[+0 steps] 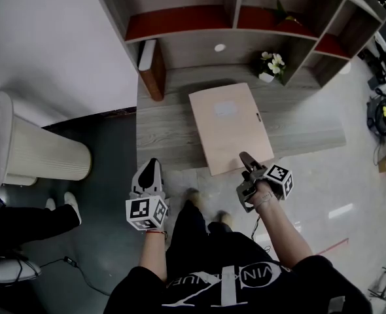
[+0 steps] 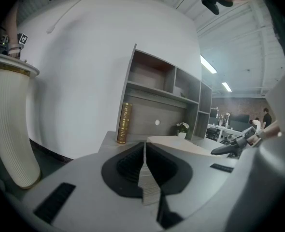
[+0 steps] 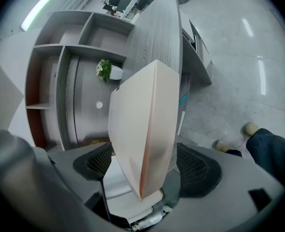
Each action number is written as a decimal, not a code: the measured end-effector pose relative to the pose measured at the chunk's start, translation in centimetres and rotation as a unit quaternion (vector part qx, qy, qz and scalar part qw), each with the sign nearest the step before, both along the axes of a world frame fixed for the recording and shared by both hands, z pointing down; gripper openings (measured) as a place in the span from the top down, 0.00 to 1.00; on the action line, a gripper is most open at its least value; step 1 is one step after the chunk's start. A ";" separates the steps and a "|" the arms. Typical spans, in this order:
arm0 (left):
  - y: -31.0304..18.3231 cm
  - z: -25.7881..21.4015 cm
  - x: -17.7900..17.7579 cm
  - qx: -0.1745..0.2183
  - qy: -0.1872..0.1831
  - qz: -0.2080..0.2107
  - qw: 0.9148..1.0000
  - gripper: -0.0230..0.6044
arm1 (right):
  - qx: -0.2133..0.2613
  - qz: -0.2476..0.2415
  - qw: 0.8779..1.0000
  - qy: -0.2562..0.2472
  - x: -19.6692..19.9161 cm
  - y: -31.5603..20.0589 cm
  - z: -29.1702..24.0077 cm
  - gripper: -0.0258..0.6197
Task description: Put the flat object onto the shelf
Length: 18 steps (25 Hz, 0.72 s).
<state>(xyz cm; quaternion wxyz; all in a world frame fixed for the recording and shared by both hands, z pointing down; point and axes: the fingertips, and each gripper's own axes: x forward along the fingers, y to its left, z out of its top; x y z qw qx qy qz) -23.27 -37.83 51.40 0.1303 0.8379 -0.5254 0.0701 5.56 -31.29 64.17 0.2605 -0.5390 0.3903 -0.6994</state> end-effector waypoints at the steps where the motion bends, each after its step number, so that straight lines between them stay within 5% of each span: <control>1: 0.1 -0.1 0.1 0.001 0.000 0.001 1.000 0.93 | 0.002 0.001 1.000 -0.001 0.1 0.1 -0.2 0.29; 9: 0.7 -1.1 1.3 0.011 0.004 0.008 1.000 0.93 | 0.010 0.009 1.000 0.018 1.2 0.6 -2.3 0.39; 18: 1.0 -2.1 2.3 0.020 0.007 0.012 1.000 0.93 | 0.044 0.007 0.998 0.049 3.1 0.2 -5.0 0.74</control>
